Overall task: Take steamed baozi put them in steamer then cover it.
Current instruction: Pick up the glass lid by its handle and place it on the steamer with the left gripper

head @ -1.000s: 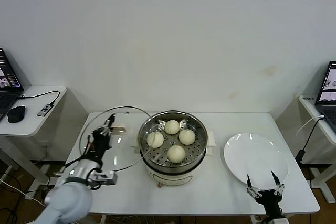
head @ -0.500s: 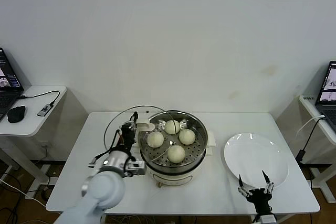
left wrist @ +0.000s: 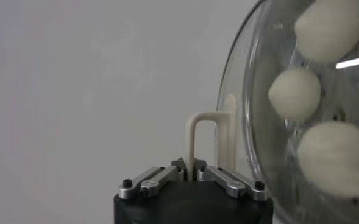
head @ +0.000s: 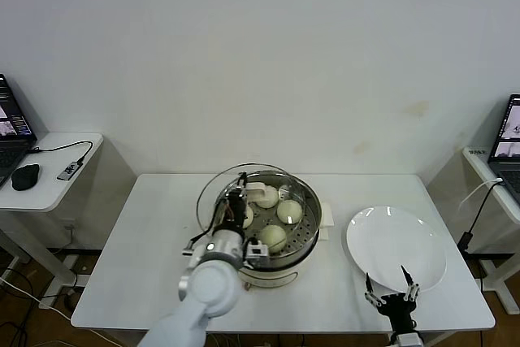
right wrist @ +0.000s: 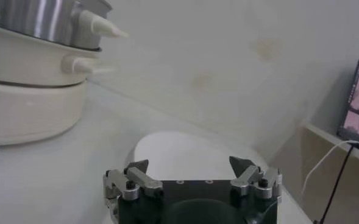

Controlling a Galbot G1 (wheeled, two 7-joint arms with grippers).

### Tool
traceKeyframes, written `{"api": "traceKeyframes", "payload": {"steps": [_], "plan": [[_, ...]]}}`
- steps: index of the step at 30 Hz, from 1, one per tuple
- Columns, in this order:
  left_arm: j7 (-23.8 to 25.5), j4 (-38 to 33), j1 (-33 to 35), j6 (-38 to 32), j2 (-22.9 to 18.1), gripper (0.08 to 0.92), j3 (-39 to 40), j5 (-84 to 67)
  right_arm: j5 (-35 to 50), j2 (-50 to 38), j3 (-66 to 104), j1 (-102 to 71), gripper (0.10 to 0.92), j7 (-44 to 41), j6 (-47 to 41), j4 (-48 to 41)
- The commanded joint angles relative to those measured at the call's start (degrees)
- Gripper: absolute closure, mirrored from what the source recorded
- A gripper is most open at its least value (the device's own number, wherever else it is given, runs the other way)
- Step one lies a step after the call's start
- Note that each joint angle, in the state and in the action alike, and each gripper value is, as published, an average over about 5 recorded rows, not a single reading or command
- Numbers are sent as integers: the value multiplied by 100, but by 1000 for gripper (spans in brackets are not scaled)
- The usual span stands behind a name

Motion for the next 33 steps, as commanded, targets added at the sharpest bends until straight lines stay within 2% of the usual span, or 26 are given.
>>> {"api": "traceKeyframes", "payload": {"steps": [1, 11, 33], "plan": [[109, 476, -123, -15, -696, 854, 257, 591, -58, 14, -10, 0, 203, 5, 16, -31], [61, 738, -103, -79, -772, 854, 269, 706, -39, -4, -9, -12, 203, -15, 45, -51], [4, 736, 86, -111, -760, 854, 117, 717, -44, -29, -42, -12, 203, -57, 108, -123]]}}
